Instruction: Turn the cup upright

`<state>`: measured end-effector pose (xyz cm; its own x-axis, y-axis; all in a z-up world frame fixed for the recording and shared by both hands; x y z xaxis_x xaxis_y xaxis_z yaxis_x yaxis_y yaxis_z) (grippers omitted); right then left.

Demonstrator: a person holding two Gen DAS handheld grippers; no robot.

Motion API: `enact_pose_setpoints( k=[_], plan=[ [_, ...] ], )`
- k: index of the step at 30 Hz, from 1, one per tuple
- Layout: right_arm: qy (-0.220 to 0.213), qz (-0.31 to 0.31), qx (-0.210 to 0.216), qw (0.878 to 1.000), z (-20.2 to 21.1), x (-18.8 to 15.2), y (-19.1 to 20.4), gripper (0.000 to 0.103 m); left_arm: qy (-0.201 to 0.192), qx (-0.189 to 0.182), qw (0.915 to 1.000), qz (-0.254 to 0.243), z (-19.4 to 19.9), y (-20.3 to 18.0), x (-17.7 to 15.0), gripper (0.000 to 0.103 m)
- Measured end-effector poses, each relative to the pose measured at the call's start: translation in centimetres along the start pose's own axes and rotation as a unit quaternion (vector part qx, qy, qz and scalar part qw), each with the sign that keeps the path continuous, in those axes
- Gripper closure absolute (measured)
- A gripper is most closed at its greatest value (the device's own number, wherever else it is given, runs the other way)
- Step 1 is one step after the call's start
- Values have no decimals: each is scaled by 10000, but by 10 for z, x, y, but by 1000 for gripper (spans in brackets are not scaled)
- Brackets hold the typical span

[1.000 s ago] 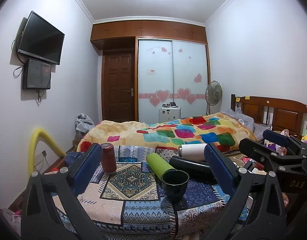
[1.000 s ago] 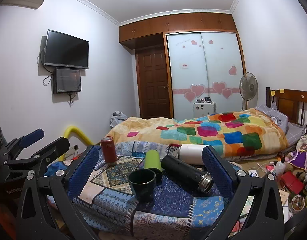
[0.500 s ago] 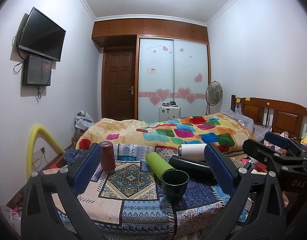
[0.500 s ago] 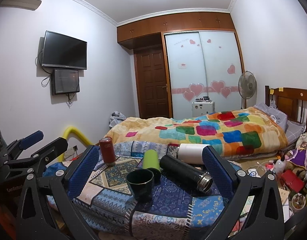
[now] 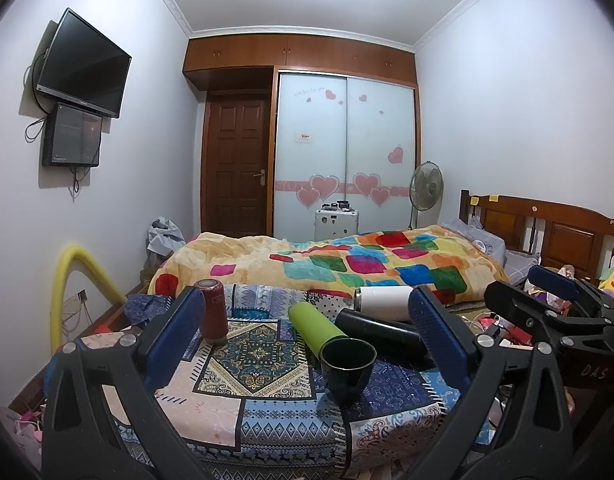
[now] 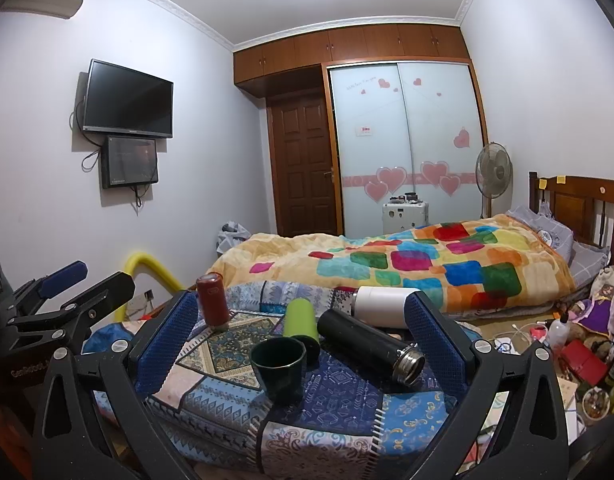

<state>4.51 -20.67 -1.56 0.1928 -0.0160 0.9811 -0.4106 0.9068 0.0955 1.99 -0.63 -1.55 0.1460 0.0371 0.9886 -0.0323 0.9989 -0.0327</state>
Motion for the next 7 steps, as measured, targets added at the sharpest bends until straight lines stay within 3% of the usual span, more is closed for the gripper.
enact_pose_setpoints(
  k=[7],
  plan=[
    [20, -17, 3, 10000, -1, -1, 0, 0, 27, 7, 10000, -8, -2, -1, 0, 0]
  ],
)
Point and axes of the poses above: each gripper's, at about its wrist camera, not at the fingertips, and z roughly against the way its jaws point, y to its left, x to its top, the point moved 3 cm from there along -z, roughly the way its jaws point, and after that the axes turned 4 degrees about x, right-handed, at the moved point
